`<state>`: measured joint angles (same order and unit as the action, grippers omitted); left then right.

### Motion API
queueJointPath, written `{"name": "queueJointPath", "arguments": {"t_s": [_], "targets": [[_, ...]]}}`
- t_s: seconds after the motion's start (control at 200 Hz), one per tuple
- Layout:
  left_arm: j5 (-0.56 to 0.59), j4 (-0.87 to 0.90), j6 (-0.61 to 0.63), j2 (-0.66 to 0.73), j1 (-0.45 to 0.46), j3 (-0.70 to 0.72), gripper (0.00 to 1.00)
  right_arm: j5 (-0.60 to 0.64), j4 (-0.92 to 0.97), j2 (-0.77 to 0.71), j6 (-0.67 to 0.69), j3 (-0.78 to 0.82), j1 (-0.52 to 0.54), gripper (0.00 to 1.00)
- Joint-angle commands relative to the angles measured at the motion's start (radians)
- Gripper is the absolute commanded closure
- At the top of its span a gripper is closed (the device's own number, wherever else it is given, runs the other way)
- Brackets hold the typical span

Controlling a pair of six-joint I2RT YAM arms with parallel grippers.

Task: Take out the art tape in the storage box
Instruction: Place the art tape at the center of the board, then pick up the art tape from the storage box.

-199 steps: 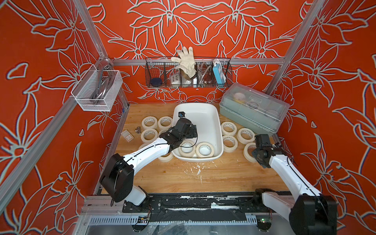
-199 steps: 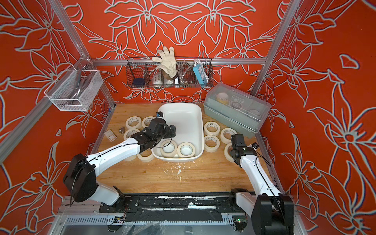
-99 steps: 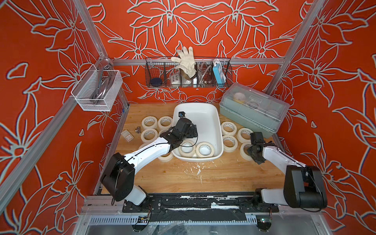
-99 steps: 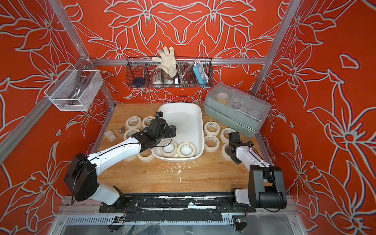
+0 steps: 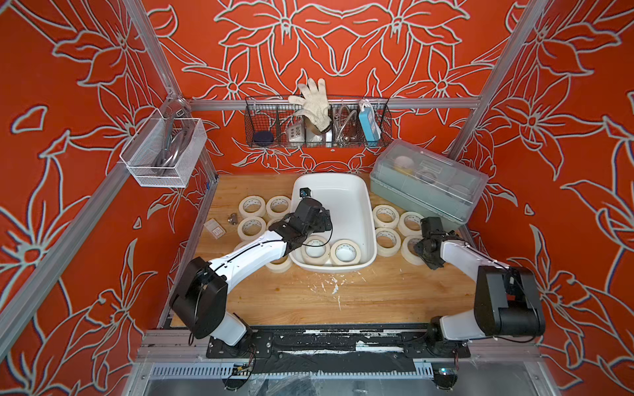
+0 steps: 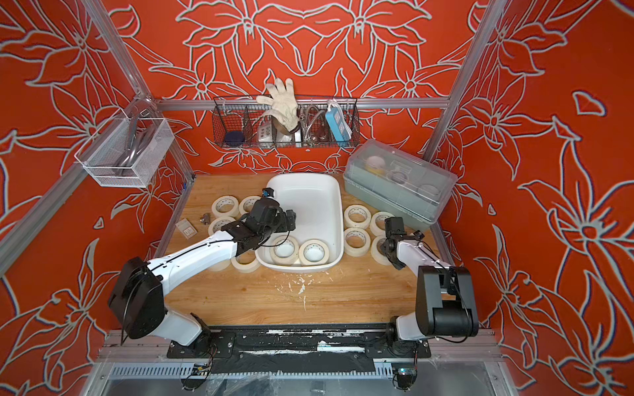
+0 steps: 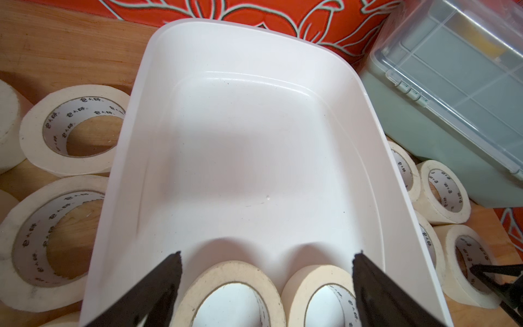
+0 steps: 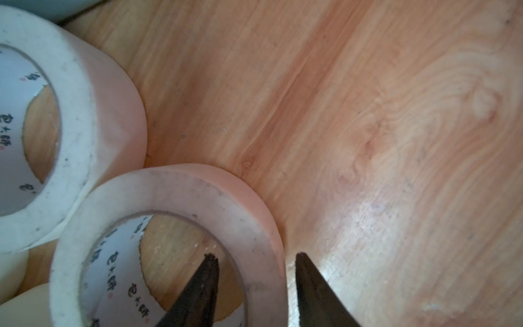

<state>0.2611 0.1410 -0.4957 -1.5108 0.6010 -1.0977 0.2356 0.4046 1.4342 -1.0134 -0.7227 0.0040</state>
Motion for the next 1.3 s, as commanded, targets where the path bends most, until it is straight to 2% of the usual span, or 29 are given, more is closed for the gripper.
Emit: {"name": "queueJointPath", "arguments": {"t_s": [0.0,0.075,0.14,0.325,0.43,0.55,0.726,0.896,1.016,1.141,1.296], "targets": [[0.003,0.010,-0.007,-0.014,-0.006,-0.030,0.08,0.040,0.029,-0.046,0.022,-0.024,-0.008,0.47],[0.000,0.012,-0.009,-0.016,-0.006,-0.031,0.08,0.042,0.046,-0.078,0.037,-0.032,-0.007,0.44],[0.003,0.012,-0.007,-0.017,-0.005,-0.031,0.08,0.035,0.048,-0.114,0.059,-0.035,-0.008,0.36],[0.007,0.031,0.006,-0.032,-0.007,-0.056,0.08,0.007,0.089,-0.241,0.136,-0.062,-0.009,0.27],[0.003,0.088,0.018,-0.056,-0.007,-0.126,0.08,-0.061,0.090,-0.307,0.221,-0.079,-0.008,0.24],[-0.019,0.169,0.031,-0.073,-0.007,-0.208,0.08,-0.203,0.105,-0.355,0.320,-0.120,-0.008,0.22],[-0.075,0.296,0.068,-0.087,-0.007,-0.288,0.09,-0.468,0.048,-0.425,0.426,-0.126,-0.004,0.21],[-0.146,0.469,0.151,-0.115,-0.007,-0.361,0.13,-0.693,0.024,-0.419,0.469,-0.123,-0.001,0.22],[-0.251,0.588,0.235,-0.153,-0.006,-0.398,0.17,-0.747,0.009,-0.388,0.476,-0.123,0.019,0.22],[-0.250,0.671,0.282,-0.178,-0.003,-0.390,0.18,-0.743,0.000,-0.365,0.473,-0.131,0.036,0.22],[-0.189,0.795,0.328,-0.236,-0.003,-0.407,0.21,-0.792,-0.040,-0.324,0.473,-0.127,0.044,0.22]]}}
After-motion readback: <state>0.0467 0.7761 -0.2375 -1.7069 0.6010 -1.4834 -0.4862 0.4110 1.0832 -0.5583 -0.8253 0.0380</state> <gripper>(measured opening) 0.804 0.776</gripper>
